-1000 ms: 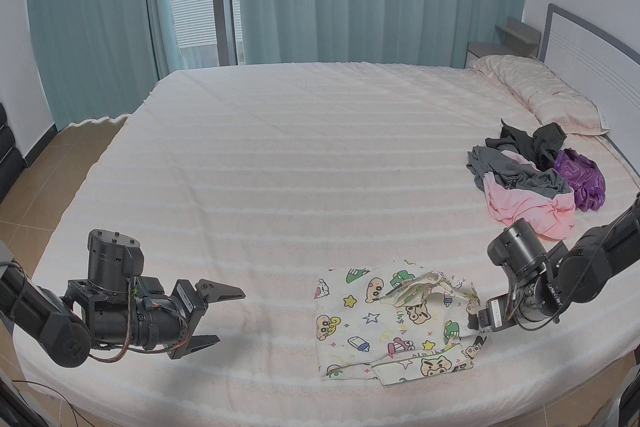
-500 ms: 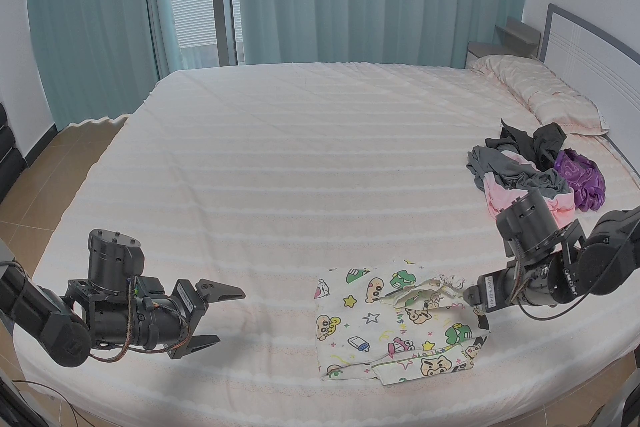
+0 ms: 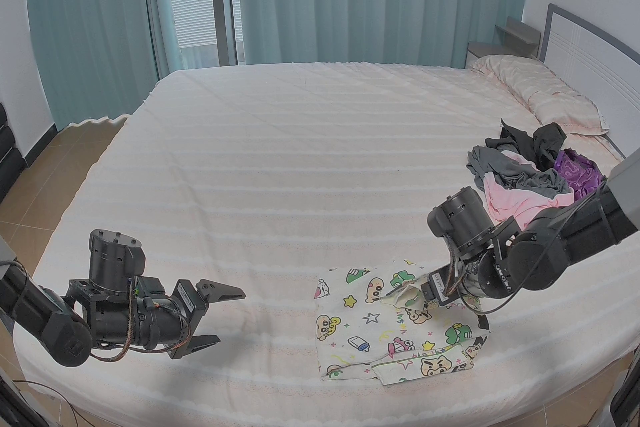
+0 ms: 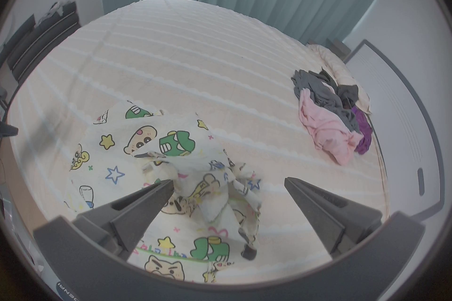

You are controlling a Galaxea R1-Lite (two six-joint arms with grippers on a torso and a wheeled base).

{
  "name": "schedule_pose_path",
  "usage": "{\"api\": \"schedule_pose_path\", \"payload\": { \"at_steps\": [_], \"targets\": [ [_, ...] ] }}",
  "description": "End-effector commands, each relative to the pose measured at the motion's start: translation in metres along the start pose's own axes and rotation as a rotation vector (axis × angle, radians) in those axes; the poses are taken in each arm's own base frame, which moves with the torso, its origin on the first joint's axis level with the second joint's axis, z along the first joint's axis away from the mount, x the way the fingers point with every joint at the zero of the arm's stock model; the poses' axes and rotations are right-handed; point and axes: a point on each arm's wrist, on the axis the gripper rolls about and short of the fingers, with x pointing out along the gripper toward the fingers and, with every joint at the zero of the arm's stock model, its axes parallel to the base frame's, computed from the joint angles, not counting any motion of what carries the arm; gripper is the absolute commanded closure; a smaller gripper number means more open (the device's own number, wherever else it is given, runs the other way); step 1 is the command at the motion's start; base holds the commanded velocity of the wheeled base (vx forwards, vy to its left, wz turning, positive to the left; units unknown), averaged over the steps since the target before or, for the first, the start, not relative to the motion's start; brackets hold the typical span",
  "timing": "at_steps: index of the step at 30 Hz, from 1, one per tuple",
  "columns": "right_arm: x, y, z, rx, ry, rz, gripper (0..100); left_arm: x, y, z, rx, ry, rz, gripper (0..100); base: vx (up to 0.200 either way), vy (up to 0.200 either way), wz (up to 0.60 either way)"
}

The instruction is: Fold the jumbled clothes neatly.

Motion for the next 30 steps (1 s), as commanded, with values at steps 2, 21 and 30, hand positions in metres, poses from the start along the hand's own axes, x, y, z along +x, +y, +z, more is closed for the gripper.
{"api": "schedule_pose_path", "payload": {
  "at_steps": [2,21,30],
  "targets": [
    [0.018,0.017,0.001,-0.07,0.027,0.001,0,0.001,0.0,0.0,-0.001,0.001,0.004,0,0.0,0.0,0.0],
    [0.022,0.033,0.009,-0.174,-0.05,0.117,0,0.002,0.001,0.001,0.001,0.0,-0.007,0,0.0,0.0,0.0],
    [0.045,0.022,0.003,-0.215,-0.001,0.165,0,0.006,0.003,0.002,0.005,-0.007,-0.014,0,0.0,0.0,0.0]
  ]
}}
